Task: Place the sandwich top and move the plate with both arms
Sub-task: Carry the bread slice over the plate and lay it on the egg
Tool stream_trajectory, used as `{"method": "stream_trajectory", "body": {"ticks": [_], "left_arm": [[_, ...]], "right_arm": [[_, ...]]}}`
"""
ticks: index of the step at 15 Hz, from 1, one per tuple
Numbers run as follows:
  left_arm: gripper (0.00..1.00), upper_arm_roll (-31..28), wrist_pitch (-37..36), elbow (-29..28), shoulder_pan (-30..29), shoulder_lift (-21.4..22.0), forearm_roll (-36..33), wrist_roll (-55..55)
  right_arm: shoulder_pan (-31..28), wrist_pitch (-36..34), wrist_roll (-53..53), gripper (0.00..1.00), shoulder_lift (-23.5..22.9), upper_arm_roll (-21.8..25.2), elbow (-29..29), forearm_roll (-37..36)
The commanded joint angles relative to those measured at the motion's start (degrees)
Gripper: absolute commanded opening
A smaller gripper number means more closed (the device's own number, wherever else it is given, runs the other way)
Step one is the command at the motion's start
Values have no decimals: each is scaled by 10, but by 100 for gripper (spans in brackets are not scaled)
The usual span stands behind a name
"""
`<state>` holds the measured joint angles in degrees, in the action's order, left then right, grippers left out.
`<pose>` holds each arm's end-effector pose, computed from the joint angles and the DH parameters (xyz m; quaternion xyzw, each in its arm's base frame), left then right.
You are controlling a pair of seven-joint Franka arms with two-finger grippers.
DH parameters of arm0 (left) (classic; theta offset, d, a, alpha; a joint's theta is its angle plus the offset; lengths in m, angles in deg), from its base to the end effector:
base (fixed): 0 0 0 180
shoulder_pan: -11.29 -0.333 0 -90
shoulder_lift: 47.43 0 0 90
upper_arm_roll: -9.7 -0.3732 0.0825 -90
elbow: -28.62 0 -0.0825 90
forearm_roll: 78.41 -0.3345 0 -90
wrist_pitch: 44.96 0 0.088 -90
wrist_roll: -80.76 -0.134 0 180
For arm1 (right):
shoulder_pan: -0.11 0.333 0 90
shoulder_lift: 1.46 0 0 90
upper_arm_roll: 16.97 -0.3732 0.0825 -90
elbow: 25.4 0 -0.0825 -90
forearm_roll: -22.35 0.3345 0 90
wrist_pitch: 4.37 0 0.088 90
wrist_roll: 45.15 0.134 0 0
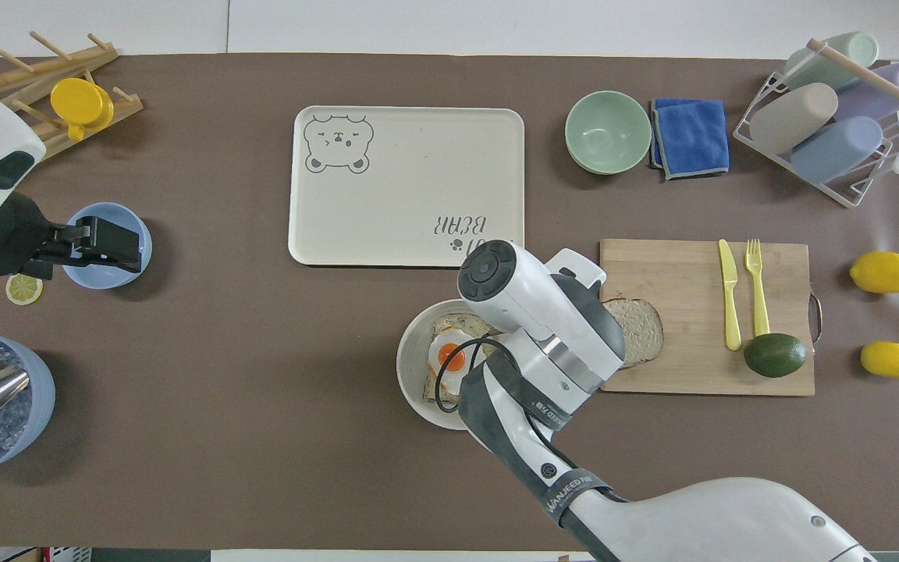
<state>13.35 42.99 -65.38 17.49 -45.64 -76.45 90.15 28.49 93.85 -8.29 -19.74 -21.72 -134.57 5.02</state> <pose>0.4780 -0.0884 0.6380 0.9992 -0.0039 -0.0394 0.0097 0.4614 0.2547 0.3676 0.9600 0.0284 -0.1313 0.2456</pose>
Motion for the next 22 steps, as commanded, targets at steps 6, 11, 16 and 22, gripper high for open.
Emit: {"method": "stream_trajectory", "body": {"ticks": [6,11,16,22], "left_arm": [[100,4,2,-9,-8,12,3,-3],[100,4,2,-9,-8,12,3,-3],[100,4,2,-9,-8,12,3,-3],[100,4,2,-9,-8,12,3,-3]], "right_arm": [[5,-87,32,0,-57,-102,186,-2],[24,19,101,0,-58,-117,158,44],[25,84,123,0,-44,-119,96,70],[26,80,125,0,-41,-132,93,108]]}}
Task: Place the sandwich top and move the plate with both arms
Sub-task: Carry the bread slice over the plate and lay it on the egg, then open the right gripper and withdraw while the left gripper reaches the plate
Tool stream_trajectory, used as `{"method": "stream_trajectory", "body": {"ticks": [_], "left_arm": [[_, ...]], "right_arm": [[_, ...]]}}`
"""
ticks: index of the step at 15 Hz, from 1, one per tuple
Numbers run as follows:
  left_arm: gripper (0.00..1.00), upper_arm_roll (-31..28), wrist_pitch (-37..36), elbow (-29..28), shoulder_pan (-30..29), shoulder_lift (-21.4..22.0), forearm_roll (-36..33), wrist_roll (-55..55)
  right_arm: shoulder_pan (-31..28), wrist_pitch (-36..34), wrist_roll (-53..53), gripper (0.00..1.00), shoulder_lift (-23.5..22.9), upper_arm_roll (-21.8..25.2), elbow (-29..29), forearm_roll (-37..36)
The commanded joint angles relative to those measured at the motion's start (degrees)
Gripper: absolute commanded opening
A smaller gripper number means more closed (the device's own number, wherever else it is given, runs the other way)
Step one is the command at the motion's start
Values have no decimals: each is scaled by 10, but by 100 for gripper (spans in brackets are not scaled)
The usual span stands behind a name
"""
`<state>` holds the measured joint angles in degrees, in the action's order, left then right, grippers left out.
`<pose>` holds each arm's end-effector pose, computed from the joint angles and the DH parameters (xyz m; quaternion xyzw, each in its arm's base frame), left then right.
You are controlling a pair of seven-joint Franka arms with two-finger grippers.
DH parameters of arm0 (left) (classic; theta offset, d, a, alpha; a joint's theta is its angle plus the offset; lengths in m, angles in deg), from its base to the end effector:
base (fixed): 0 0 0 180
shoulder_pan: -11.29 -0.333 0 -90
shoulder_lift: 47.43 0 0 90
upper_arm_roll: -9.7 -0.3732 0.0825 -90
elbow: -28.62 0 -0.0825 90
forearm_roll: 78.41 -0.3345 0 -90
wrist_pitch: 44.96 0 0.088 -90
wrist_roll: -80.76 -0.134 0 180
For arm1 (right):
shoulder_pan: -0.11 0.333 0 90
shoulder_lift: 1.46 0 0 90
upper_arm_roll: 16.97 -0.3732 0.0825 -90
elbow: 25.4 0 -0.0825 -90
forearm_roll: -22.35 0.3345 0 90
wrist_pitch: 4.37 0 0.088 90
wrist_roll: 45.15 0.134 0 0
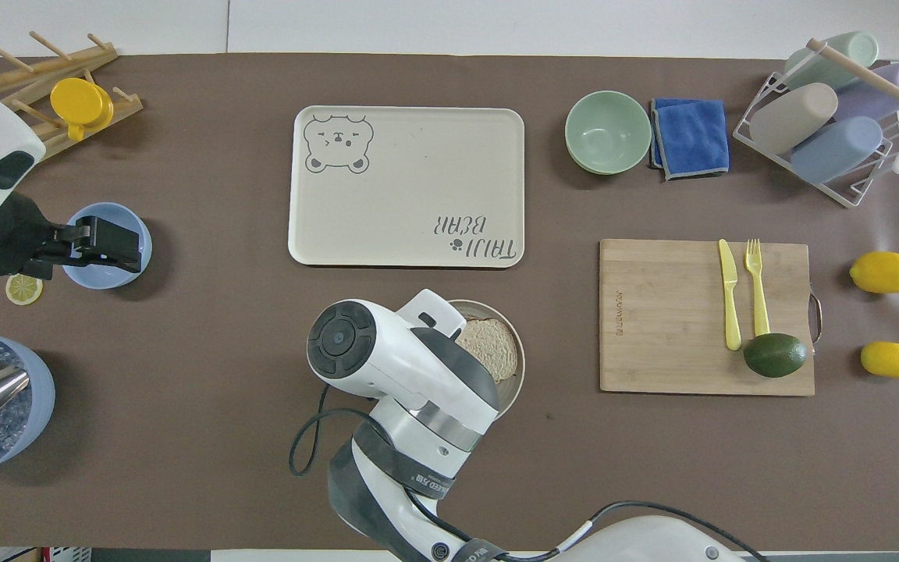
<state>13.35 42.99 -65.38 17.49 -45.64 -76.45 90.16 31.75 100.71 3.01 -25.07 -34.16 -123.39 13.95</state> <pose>0.4780 -0.0884 0.6380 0.9992 -0.0038 -0.0394 0.0097 0.4218 0.4261 0.3920 0.9906 0.0304 -0.0829 0.1046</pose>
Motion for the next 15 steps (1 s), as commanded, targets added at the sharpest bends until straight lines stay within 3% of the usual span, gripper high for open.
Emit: {"method": "stream_trajectory", "body": {"ticks": [1,2,4,7,11,15], "left_arm": [[100,4,2,-9,-8,12,3,-3],[100,4,2,-9,-8,12,3,-3],[100,4,-3,-10,-8,13,3,-2],[100,4,-6,-19,-8,18,3,-2],[100,4,-1,-22,-8,19,3,-3],[100,6,24,-66,-3,39,3,3]], "right_arm": [[-6,14,18,0,12,-8,-19,27],[-7,18,27,9,12,-7,-20,27],[-8,20,28,100,11,-7,-17,26],[-29,18,21,100,26,-6,1,24],[-104,-19,-27,100,108,2,2,28],[-124,-110,-93,100,182,84,21,29]]}}
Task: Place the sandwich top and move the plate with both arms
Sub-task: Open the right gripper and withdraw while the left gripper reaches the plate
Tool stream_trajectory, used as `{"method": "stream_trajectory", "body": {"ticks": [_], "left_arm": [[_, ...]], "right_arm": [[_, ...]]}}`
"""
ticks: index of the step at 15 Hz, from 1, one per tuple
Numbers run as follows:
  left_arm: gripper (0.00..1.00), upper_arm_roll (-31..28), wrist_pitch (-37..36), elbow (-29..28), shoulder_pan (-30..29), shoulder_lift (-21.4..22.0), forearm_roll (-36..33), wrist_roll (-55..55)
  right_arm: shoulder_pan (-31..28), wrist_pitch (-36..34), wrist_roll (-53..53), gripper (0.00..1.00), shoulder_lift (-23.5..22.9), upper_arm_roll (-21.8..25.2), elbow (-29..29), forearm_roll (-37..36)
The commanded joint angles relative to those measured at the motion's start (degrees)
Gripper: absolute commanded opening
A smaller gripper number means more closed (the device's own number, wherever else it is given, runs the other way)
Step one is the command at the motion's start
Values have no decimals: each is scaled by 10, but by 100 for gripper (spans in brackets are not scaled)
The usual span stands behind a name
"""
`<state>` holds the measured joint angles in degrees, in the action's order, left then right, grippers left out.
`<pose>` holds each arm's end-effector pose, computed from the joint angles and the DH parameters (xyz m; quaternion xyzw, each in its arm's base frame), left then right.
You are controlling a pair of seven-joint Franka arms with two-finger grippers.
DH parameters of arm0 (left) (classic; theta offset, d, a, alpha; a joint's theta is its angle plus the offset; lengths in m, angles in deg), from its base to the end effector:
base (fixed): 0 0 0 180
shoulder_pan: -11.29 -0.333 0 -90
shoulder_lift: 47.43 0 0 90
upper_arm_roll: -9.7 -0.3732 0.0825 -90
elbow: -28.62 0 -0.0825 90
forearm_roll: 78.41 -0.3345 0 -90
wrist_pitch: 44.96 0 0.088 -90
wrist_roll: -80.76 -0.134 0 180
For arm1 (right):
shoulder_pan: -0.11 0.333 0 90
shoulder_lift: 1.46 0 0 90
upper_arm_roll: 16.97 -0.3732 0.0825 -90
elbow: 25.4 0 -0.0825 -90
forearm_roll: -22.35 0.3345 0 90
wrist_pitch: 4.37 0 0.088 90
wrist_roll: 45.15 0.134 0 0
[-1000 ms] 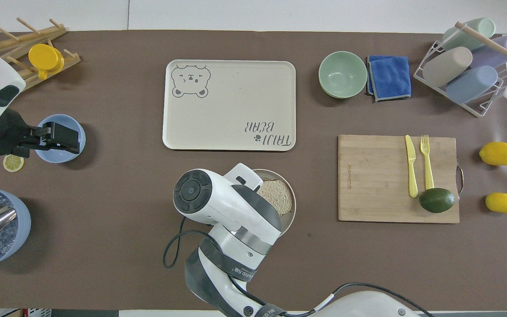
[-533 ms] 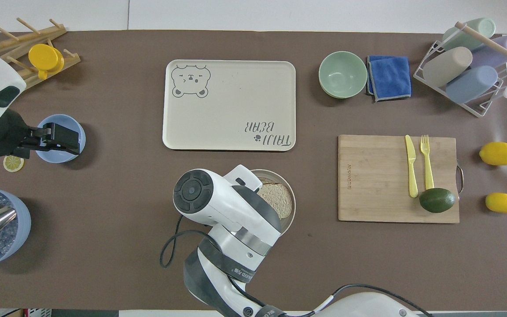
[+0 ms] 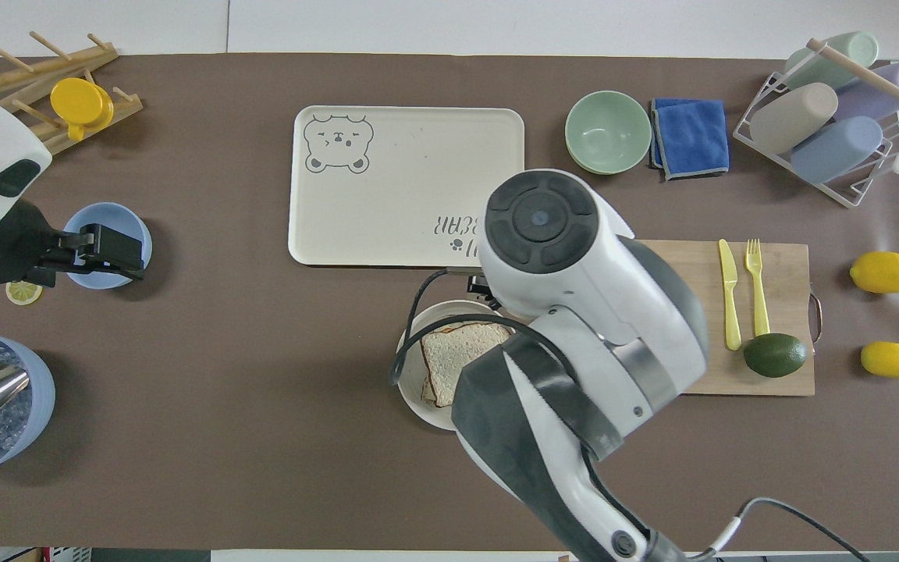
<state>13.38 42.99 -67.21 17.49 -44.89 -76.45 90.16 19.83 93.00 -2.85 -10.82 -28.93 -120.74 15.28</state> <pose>0.4717 -0.0877 0.6311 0.9988 -0.0039 -0.0486 0.0077 0.4857 0.2721 0.5408 0.9938 -0.0809 -0.0232 0.0721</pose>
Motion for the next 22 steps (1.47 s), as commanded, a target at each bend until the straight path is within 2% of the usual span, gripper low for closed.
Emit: {"method": "stream_trajectory", "body": {"ticks": [1,3,7,10,13,16,20,22], "left_arm": [[100,6,41,-73,-1,42,4,8],[100,9,71,-112,27,52,13,32],[100,8,168,-200,105,46,56,92],[100,8,232,-237,161,13,74,121],[100,8,323,-289,207,-17,108,127],[100,8,427,-347,249,-31,111,177],[100,8,479,-355,278,-66,125,192],[100,9,483,-355,285,-75,127,198]], "right_arm": [[-14,-54,-72,100,59,50,-6,19],[-49,-90,-178,100,104,90,-6,48],[-78,-138,-279,100,127,167,2,48],[-119,-166,-323,100,121,167,30,43],[-167,-162,-432,100,119,165,31,51],[-170,-143,-441,100,114,165,33,42],[-174,-152,-442,100,97,167,51,42],[-173,-170,-442,100,85,168,74,46]]}}
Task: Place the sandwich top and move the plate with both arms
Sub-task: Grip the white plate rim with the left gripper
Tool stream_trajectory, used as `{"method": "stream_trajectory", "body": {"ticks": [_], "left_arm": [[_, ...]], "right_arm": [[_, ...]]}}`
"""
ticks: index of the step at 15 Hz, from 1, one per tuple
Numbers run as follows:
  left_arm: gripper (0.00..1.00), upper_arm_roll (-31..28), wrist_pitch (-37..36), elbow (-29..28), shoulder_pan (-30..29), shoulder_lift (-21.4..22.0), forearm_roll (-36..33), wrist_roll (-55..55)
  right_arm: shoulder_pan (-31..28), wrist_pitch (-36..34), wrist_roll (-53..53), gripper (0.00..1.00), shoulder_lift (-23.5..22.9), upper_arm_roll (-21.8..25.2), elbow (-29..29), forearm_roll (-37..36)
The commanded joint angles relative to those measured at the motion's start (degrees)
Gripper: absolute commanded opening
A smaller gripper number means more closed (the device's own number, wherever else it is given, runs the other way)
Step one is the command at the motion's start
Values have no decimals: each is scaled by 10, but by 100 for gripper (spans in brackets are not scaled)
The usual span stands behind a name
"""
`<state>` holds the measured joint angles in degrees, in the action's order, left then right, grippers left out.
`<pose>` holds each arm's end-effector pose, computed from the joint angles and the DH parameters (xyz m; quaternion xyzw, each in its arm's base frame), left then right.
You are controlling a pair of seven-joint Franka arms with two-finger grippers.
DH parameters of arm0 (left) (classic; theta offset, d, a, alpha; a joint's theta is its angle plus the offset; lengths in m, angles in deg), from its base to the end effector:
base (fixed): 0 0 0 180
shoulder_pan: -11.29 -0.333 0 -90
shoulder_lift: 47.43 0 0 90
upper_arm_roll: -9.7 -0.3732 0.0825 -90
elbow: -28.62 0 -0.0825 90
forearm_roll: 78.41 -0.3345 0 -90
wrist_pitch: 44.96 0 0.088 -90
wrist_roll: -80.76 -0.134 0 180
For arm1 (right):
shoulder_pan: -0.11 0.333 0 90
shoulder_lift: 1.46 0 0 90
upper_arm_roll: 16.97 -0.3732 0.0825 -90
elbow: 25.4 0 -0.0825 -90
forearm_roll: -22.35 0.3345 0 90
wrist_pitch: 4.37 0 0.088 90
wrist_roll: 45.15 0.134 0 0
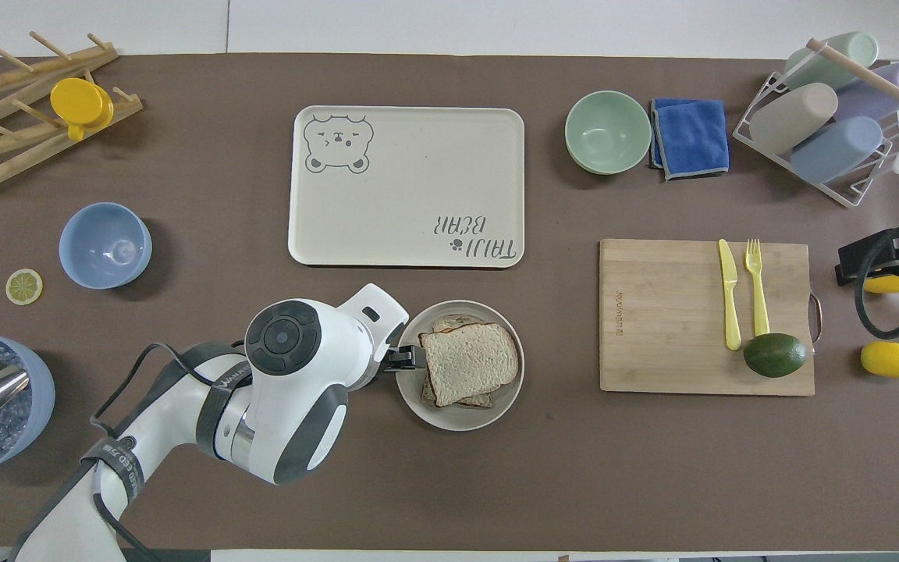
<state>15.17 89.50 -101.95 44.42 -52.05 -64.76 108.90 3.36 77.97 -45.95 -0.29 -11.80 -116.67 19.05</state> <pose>0.3810 -0.3137 0.3850 0.9961 -0.0069 -0.0539 0.0700 0.4781 -0.0249 0.6453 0.9973 -0.0116 -0.0683 0.0262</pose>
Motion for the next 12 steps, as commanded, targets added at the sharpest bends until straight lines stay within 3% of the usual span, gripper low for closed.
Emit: {"method": "stream_trajectory", "body": {"ticks": [1,5,9,12], "left_arm": [[99,-9,18,-8,18,-6,10,10],[80,-10,19,-10,19,-6,29,10],[59,-9,19,-10,20,-6,31,10],[51,-9,19,-10,21,-7,31,10]], "right_arm": [[-6,-26,-11,100,-22,-3,37,10],[-3,-68,-15,100,-40,-2,61,10],[-48,-60,-46,100,-38,-2,51,32],[-41,-42,-42,100,-38,-4,52,29]]}}
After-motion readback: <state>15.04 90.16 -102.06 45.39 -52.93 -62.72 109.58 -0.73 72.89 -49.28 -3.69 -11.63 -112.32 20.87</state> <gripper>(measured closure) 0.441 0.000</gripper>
